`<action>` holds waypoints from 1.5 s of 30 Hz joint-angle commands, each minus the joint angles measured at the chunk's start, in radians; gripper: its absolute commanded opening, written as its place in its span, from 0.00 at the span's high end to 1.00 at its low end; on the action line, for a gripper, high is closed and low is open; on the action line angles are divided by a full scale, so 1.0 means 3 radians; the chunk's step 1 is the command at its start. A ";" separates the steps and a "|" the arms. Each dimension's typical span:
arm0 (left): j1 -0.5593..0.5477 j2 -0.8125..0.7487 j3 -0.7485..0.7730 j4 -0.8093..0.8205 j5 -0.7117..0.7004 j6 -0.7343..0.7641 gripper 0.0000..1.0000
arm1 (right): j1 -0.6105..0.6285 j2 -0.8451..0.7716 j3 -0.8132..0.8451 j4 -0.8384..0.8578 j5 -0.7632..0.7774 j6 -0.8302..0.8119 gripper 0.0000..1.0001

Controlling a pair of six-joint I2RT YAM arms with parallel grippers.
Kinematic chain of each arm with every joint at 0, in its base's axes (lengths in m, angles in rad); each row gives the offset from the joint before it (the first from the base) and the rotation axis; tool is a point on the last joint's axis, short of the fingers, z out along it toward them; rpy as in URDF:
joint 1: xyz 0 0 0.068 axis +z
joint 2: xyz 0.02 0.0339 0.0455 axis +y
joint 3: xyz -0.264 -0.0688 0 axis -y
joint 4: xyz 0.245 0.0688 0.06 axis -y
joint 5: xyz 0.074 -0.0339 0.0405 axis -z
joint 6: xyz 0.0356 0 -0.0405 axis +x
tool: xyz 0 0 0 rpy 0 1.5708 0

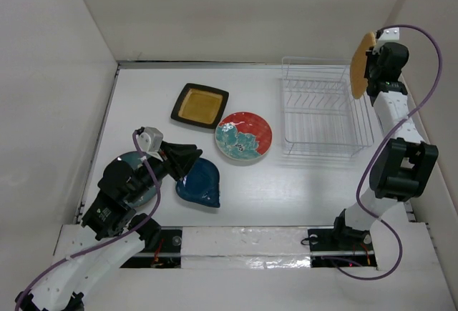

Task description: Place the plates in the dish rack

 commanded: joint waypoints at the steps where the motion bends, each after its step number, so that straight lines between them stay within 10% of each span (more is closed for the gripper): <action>1: -0.0011 0.0051 0.0093 0.0083 -0.0081 0.0051 0.75 | -0.0017 0.0031 0.0245 0.0273 -0.0112 -0.0079 1.00; 25: -0.0011 0.0179 0.0052 0.0048 -0.0414 0.0082 0.76 | 0.0044 0.0445 -0.0368 0.0907 0.0047 -0.0048 0.99; 34: 0.0117 0.0276 0.0067 0.0027 -0.0424 0.0051 0.76 | 0.0044 0.0282 -0.0552 0.1183 0.0164 0.0320 0.35; 45: 0.0300 0.0720 0.0123 0.0012 -0.0629 0.0020 0.73 | 0.0248 -0.1009 -0.1409 0.1689 0.0426 0.2296 0.18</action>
